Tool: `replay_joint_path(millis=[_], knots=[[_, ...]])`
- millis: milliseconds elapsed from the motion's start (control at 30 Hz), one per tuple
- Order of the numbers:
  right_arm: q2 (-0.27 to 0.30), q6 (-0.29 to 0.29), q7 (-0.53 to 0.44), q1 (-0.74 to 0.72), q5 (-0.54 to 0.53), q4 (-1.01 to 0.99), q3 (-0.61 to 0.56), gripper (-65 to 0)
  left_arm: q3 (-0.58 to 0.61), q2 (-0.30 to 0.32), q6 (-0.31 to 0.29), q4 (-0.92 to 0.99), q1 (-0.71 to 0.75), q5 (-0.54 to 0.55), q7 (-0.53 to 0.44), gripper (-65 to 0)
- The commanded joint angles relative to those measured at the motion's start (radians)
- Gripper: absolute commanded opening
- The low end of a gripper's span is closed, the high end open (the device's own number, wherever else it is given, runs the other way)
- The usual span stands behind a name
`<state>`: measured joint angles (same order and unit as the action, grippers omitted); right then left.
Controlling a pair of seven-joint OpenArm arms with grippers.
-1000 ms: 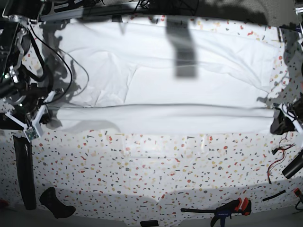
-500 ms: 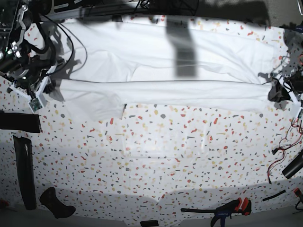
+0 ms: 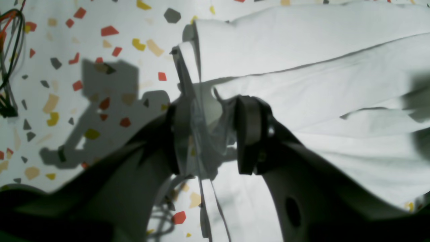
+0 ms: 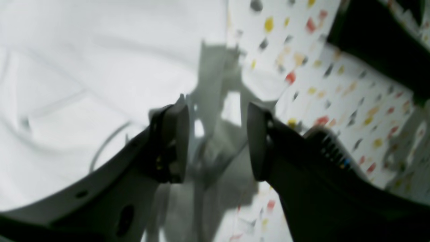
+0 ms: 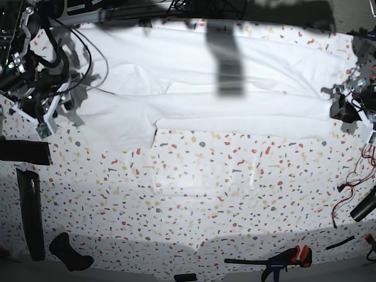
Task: Fold the T-shirt properly
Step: 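Lift the hem with both grippers and fold it over the collar, then release the hem and raise both grippers off the folded shirt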
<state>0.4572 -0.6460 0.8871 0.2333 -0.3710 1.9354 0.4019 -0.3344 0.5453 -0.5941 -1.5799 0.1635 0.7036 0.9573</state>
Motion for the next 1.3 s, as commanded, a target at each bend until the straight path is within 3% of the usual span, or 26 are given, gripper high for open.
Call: replay_joint_path(millis=[0, 67, 100, 200, 333, 533, 700, 800, 967, 1133, 1267], knots=[[0.017, 0.021, -0.096, -0.024, -0.014, 0.018, 0.017, -36.8, -0.012, 0.02, 0.0, -0.018, -0.014, 0.011, -0.023, -42.6], [0.016, 0.079, -0.225, -0.061, -0.067, 0.018, 0.029, -36.8, -0.012, 0.02, -0.001, -0.018, -0.015, 0.011, -0.056, -42.6], [0.012, 0.09, -0.227, -0.097, -0.083, 0.018, 0.031, -36.8, -0.012, 0.02, -0.001, -0.019, -0.015, 0.012, -0.072, -42.6], [-0.047, 0.089, -0.13, -0.225, -0.04, 0.003, 0.03, -36.8, -0.012, 0.02, -0.001, -0.021, -0.015, 0.011, -0.091, -42.6], [-0.105, 0.089, -0.122, -0.343, 0.016, -0.123, 0.03, -36.8, -0.012, 0.017, -0.001, -0.022, -0.014, 0.012, -0.091, -42.6], [-0.108, 0.089, 0.037, -0.566, 0.028, -0.509, 0.03, -36.8, -0.012, 0.017, -0.001, -0.022, -0.015, 0.012, -0.095, -42.6], [-0.111, 0.073, 0.114, -0.719, 0.027, -0.761, 0.03, -36.8, -0.012, 0.017, -0.001, -0.022, -0.015, 0.011, -0.095, -42.6], [-0.111, 0.031, 0.128, -0.756, 0.027, -0.85, 0.029, -36.8, -0.012, 0.017, -0.001, -0.022, -0.014, 0.012, -0.095, -42.6], [-0.111, 0.025, 0.196, -0.757, 0.027, -0.929, 0.029, -36.9, -0.012, 0.017, 0.0, -0.022, -0.015, 0.012, -0.095, -42.6], [-0.114, 0.023, 0.202, -0.756, 0.026, -0.983, 0.029, -36.9, -0.012, 0.006, 0.0, -0.022, -0.017, 0.012, -0.096, -42.6], [-0.117, -0.009, 0.222, -0.756, -0.03, -0.995, 0.029, -37.0, -0.012, -0.012, -0.001, -0.022, -0.017, 0.012, -0.098, -42.6]])
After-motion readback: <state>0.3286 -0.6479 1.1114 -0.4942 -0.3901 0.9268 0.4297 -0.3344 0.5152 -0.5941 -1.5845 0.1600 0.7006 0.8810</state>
